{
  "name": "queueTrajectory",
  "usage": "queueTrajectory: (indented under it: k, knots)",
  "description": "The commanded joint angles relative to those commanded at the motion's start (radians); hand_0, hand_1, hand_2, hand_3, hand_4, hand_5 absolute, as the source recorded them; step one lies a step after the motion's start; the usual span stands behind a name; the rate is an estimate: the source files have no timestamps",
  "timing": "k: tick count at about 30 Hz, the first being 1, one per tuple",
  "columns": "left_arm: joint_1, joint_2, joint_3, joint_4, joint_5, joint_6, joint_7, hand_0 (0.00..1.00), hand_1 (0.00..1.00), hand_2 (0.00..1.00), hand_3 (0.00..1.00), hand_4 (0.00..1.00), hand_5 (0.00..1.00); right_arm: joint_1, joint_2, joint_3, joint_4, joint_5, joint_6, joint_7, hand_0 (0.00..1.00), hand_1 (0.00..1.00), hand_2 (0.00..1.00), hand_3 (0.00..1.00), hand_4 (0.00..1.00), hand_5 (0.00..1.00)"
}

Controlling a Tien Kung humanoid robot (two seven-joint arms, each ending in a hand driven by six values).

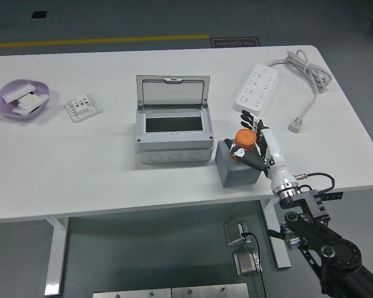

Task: Pick up the cylinder from the cube,place it in the box,flap close box

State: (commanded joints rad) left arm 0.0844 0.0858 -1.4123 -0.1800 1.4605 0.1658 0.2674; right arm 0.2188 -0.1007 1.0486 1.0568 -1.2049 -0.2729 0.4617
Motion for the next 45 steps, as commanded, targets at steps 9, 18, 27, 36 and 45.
queueTrajectory:
  k: [9, 18, 27, 36, 45]
  knots:
    - [-0.001, 0.000, 0.007, 0.000, -0.006, 0.000, -0.001, 0.630, 0.644, 0.607, 0.622, 0.663, 0.241, 0.001, 0.002, -0.006, 0.002, 0.006, -0.008, -0.001, 0.735, 0.719, 0.659, 0.703, 0.126, 0.002]
    - [-0.002, 0.000, 0.015, 0.000, -0.015, 0.001, -0.002, 0.630, 0.644, 0.607, 0.622, 0.663, 0.241, 0.003, 0.004, -0.014, 0.011, -0.006, -0.031, -0.022, 0.712, 0.655, 0.603, 0.669, 0.002, 0.002]
    - [-0.003, -0.001, 0.026, 0.000, -0.026, 0.001, -0.003, 0.630, 0.644, 0.608, 0.622, 0.663, 0.241, 0.012, 0.003, -0.018, 0.022, -0.018, -0.041, -0.022, 0.476, 0.411, 0.428, 0.412, 0.002, 0.002]
    - [-0.002, -0.001, 0.030, 0.000, -0.030, 0.000, -0.002, 0.630, 0.644, 0.607, 0.622, 0.663, 0.242, 0.050, -0.013, 0.004, 0.045, -0.052, -0.046, -0.033, 0.480, 0.304, 0.388, 0.365, 0.002, 0.002]
    - [-0.002, 0.001, 0.027, 0.000, -0.023, -0.001, 0.001, 0.630, 0.644, 0.607, 0.622, 0.663, 0.242, 0.175, -0.024, -0.064, 0.060, -0.161, -0.050, -0.103, 0.481, 0.303, 0.384, 0.362, 0.002, 0.002]
